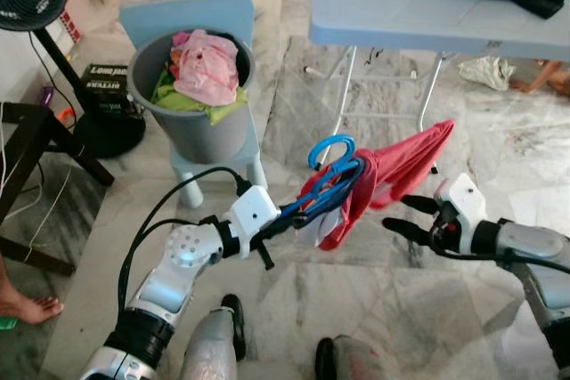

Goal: Hang hanger

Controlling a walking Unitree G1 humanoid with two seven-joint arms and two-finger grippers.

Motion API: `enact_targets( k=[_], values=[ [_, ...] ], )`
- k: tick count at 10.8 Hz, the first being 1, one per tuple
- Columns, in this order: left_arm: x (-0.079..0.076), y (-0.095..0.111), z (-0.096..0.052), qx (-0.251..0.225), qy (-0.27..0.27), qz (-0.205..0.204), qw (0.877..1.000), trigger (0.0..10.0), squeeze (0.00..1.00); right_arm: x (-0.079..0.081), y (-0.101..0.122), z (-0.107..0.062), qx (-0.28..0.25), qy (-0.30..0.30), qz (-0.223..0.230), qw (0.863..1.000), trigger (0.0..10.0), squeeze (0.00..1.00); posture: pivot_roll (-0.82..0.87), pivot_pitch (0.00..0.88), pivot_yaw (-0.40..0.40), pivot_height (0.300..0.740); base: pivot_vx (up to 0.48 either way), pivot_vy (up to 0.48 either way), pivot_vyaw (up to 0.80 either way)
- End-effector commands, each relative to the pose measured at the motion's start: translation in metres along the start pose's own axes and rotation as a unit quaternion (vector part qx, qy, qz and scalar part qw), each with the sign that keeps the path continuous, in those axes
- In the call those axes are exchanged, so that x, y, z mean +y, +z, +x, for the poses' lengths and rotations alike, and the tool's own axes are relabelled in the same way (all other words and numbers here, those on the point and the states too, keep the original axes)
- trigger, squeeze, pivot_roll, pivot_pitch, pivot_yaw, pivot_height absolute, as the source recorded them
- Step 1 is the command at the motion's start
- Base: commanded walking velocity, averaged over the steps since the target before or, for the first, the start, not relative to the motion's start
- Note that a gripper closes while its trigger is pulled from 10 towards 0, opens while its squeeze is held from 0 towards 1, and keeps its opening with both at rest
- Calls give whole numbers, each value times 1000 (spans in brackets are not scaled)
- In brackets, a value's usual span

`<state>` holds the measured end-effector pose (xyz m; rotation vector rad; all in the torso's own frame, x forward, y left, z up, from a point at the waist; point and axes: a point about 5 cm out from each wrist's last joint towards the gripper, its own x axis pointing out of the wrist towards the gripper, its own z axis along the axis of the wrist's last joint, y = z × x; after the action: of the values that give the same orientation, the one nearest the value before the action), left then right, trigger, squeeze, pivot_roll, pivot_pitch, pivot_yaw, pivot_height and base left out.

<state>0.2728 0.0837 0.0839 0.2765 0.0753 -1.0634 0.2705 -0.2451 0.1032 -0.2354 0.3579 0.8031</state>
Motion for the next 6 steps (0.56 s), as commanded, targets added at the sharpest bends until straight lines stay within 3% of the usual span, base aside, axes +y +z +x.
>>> enact_targets(
  k=[1,4,5,6],
  values=[
    [-6,8,4,-18,-15,7,1000,0,0,5,0,3,-15,1,15,1000,10000,0,-31,206,-14,740,0,0,0],
    [-8,8,5,-18,-22,5,1000,0,0,12,3,16,-41,-10,48,998,10000,0,-32,209,-13,740,0,0,0],
    [-9,9,7,-18,-25,4,1000,0,0,13,5,22,-57,-23,56,997,5843,0,-34,210,-14,740,0,0,0],
    [-10,9,8,-20,-26,4,999,0,0,12,8,28,-78,-40,72,994,0,0,-32,210,-15,740,0,0,0]
  ],
)
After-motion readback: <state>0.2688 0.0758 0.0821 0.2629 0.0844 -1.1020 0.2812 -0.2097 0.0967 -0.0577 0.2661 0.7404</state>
